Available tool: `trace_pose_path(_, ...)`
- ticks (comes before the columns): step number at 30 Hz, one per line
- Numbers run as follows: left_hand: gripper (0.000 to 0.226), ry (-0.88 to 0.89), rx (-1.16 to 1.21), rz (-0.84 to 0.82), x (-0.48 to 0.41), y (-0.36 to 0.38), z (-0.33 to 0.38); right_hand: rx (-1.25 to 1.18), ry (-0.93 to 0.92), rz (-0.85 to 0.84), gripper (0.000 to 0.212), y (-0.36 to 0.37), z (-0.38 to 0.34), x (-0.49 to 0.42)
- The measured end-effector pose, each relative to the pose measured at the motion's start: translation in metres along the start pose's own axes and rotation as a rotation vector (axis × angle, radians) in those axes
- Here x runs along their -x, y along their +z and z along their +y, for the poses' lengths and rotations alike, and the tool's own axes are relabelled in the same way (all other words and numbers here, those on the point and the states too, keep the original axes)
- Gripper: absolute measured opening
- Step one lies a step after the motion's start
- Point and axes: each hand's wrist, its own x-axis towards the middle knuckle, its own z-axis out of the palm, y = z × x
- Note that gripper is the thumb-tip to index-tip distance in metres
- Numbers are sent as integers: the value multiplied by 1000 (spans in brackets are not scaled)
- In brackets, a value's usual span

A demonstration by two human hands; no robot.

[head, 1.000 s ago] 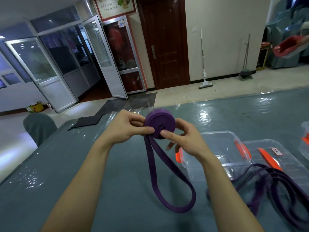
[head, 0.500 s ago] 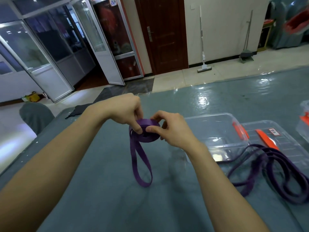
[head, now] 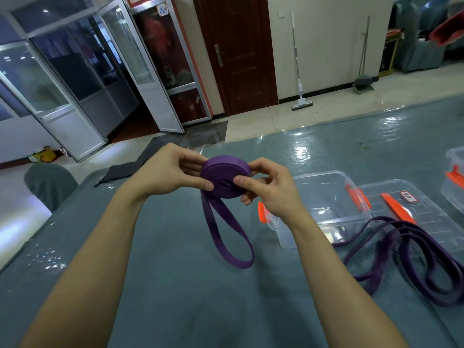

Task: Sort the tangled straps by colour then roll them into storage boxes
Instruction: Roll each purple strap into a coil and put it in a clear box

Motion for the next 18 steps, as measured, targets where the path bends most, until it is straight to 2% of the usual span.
trace_pose_path(4,41,6,-4,85,0,3,2,-52,11,22,25,1,0,1)
trace_pose_path(10,40,-19,-33,30,-2,-7,9,-25,14,-29,26,5,-1,0)
trace_pose_path(14,49,13,119,6,0,-6,3,-96,12,6,39,3,-1,2)
trace_pose_path(18,38,14,190,21,0,6,-7,-237,40,10,37,3,2,3)
